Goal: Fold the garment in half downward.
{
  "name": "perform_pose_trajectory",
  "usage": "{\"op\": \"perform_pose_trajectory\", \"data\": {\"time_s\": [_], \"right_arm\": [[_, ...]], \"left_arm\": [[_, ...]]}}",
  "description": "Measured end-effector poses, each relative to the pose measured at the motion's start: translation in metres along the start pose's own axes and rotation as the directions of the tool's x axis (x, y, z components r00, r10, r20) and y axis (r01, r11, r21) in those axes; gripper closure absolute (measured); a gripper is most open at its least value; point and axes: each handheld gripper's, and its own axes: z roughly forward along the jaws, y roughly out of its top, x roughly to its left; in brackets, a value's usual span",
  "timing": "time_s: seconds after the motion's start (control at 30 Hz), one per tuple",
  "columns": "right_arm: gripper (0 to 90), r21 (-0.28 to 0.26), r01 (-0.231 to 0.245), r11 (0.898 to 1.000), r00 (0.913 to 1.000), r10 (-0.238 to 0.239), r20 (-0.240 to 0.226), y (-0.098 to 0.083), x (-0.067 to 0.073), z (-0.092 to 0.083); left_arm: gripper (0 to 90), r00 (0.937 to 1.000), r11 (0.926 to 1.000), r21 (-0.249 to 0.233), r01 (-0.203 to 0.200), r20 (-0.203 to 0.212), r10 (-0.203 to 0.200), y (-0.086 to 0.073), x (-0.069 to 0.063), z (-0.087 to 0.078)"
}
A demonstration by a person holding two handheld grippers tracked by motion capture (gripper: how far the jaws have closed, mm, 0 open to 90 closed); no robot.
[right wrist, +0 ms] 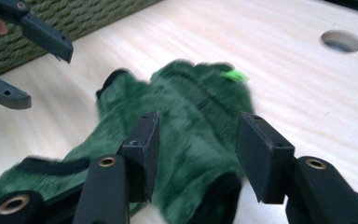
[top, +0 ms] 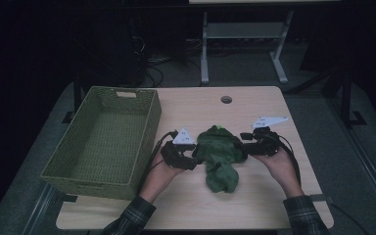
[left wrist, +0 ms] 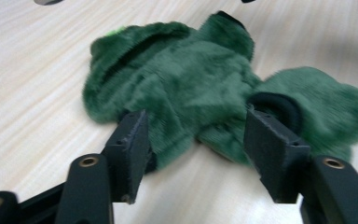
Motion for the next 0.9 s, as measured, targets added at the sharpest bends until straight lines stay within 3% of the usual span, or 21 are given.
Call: {"op": "perform_pose_trajectory", "data": {"time_s": [0.27, 0.43, 0.6, 0.77, 0.9], "right_arm": [[52.5, -0.015, -0.013, 1.0, 0.9993, 0.013, 0.036, 0.008, -0.015, 0.01], [53.5, -0.016, -0.021, 1.0, 0.9985, 0.021, 0.05, 0.006, -0.023, 0.023], [54.1, 0.034, -0.048, 0.998, 0.9979, 0.046, 0.046, -0.004, -0.036, 0.048], [54.4, 0.068, -0.07, 0.995, 0.9964, 0.067, 0.052, -0.009, -0.042, 0.061], [56.7, 0.098, -0.086, 0.991, 0.9958, 0.083, 0.039, -0.014, -0.046, 0.069]], "left_arm": [[48.1, 0.9993, 0.9998, -0.006, 0.017, -0.032, -0.017, 0.016, 0.026, 0.016], [52.6, 0.9972, 0.9994, 0.017, 0.031, -0.068, -0.03, 0.021, 0.045, 0.033], [53.3, 0.9957, 0.9978, 0.044, 0.049, -0.08, -0.045, 0.021, 0.059, 0.052], [53.4, 0.9939, 0.9953, 0.067, 0.069, -0.09, -0.063, 0.015, 0.075, 0.068], [54.0, 0.9949, 0.9926, 0.083, 0.089, -0.055, -0.084, 0.007, 0.081, 0.08]]}}
